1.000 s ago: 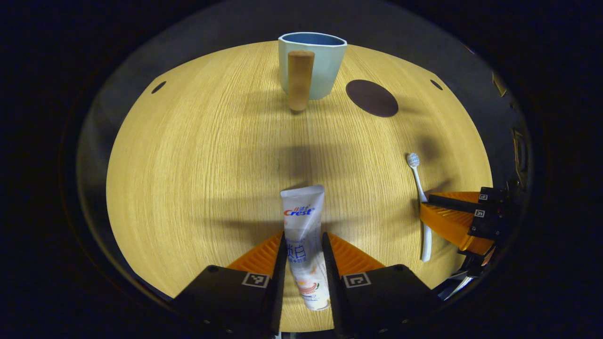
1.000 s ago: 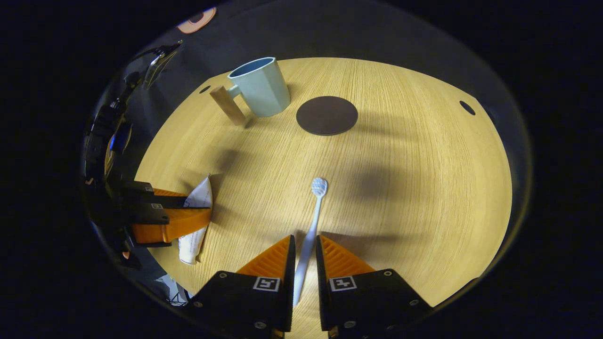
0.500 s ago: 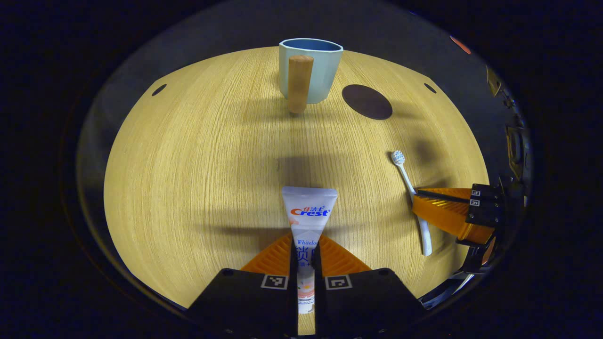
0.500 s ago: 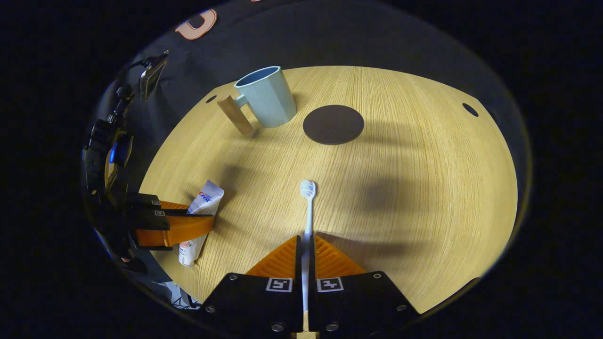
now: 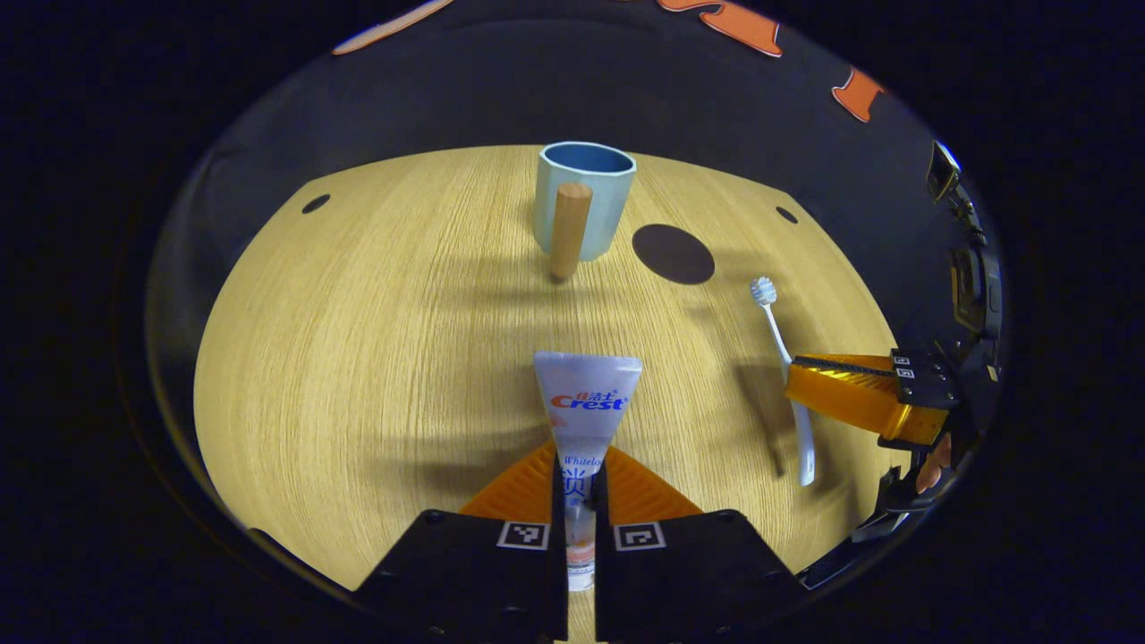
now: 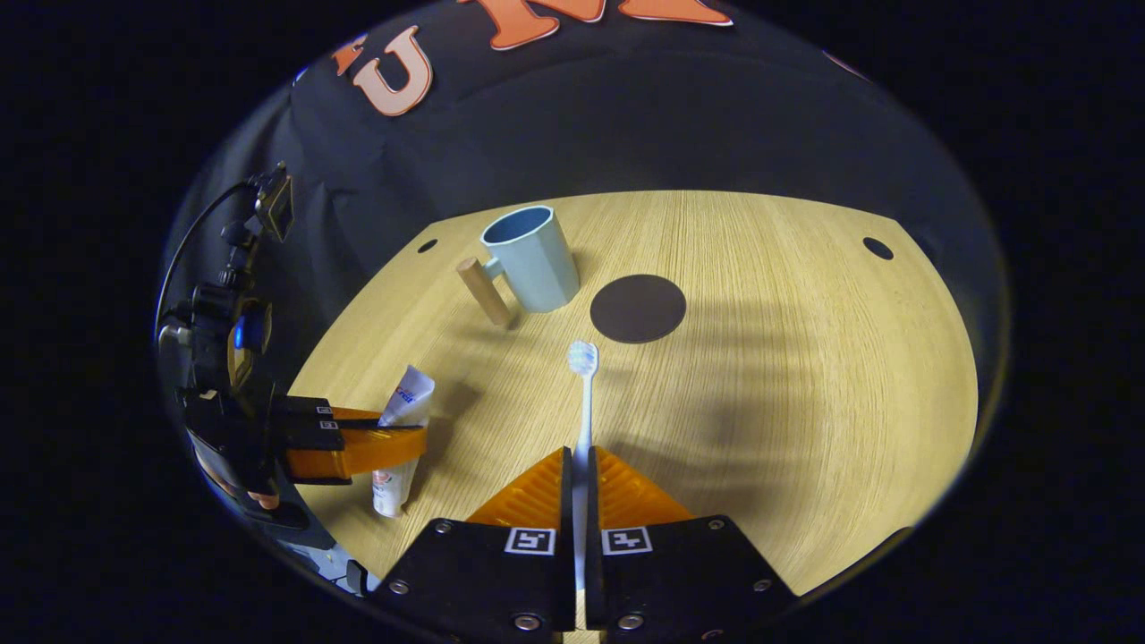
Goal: Put the toothbrush and toothpaste on the desktop into the cup, then pick up the cup and place it on the coaster on the desktop.
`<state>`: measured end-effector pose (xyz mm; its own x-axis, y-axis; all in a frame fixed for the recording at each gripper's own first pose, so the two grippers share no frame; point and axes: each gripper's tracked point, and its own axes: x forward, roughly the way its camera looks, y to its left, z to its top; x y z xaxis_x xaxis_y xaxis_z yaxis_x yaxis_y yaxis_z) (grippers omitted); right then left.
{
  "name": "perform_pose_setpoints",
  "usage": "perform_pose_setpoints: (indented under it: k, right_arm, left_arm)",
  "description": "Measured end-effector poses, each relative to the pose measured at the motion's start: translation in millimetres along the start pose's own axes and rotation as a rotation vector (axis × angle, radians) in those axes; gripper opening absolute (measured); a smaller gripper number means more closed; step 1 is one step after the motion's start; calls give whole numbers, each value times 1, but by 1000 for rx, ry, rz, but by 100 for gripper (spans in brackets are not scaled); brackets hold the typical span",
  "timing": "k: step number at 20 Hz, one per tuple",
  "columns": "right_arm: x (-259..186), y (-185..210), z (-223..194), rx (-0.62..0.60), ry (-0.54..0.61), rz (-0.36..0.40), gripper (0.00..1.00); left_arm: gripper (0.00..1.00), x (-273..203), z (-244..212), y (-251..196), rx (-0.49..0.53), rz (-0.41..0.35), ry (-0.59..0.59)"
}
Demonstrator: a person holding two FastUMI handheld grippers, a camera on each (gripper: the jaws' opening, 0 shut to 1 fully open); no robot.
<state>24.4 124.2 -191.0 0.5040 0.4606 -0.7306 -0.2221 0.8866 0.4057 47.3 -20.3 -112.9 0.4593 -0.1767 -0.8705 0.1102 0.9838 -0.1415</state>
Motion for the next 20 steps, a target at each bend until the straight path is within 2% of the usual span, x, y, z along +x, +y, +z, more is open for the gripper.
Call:
perform_pose_setpoints:
  k: [3,4,5,8,14,20]
  right_arm:
    - [-13,1,8,26,-60,12,5]
    - [-15,1,10,29,-77,12,5]
    - [-18,1,14,29,-100,14,5]
    - [-32,8,24,46,-162,59,5]
    - [-55,11,49,23,-300,67,5]
    - [-69,10,70,12,-435,87,5]
  left_arm:
    - [9,-2,10,-5,11,-24,-82]
    - [15,-1,13,-3,21,-27,-109]
    - [9,-3,19,0,33,-27,-146]
    - [8,-4,37,7,47,4,-243]
    - [8,-17,71,23,58,37,-454]
    - [8,-28,94,39,60,51,-611]
